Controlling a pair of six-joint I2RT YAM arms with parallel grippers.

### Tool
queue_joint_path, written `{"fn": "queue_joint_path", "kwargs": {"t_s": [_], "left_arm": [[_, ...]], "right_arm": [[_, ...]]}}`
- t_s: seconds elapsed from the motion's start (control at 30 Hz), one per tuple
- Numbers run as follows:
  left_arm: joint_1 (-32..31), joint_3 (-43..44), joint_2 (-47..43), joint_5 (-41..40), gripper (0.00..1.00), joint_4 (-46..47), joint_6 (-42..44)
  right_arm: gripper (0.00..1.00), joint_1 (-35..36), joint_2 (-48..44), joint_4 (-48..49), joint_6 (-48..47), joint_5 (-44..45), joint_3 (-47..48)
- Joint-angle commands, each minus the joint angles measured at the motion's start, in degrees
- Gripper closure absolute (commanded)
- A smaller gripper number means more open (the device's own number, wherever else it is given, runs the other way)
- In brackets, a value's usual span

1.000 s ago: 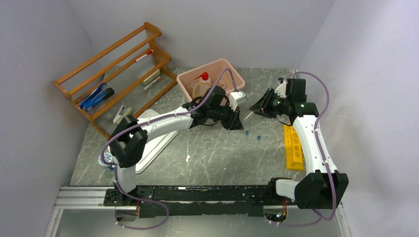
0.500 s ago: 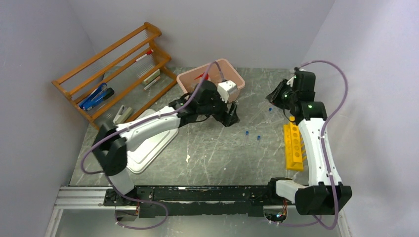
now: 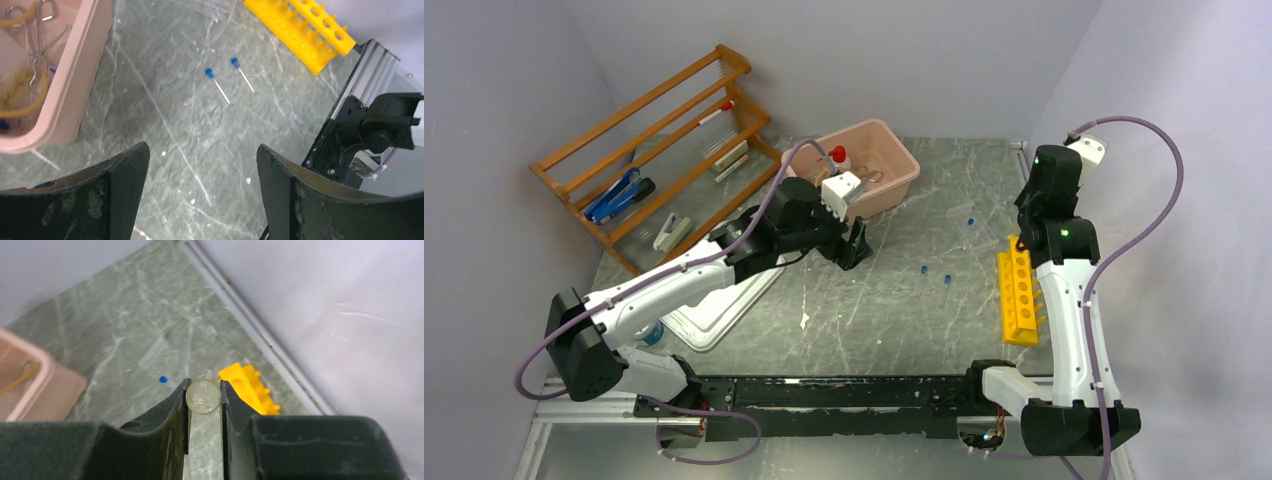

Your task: Organize the chemistry lab equipment

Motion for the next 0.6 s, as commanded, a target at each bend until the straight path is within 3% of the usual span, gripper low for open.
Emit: {"fn": "queue_joint_path", "kwargs": {"t_s": [0.0,0.27,0.57], "left_arm": [[0.0,-3.3,-4.5,-3.1,0.18,-1.8,1.3],[0.1,-7.2,-7.3,-3.0,0.18,-0.8,0.8],[0.1,-8.8,-9.1,-4.8,0.18,-0.6,1.4]], "right_arm": [[0.87,0.0,-2.3,2.8,-2.0,12.3,-2.8],[0.87,0.0,-5.1,3.9,1.5,18.0,-8.9],[0.87,0.0,-7.4,5.9,2.8,16.2,-13.8]]}}
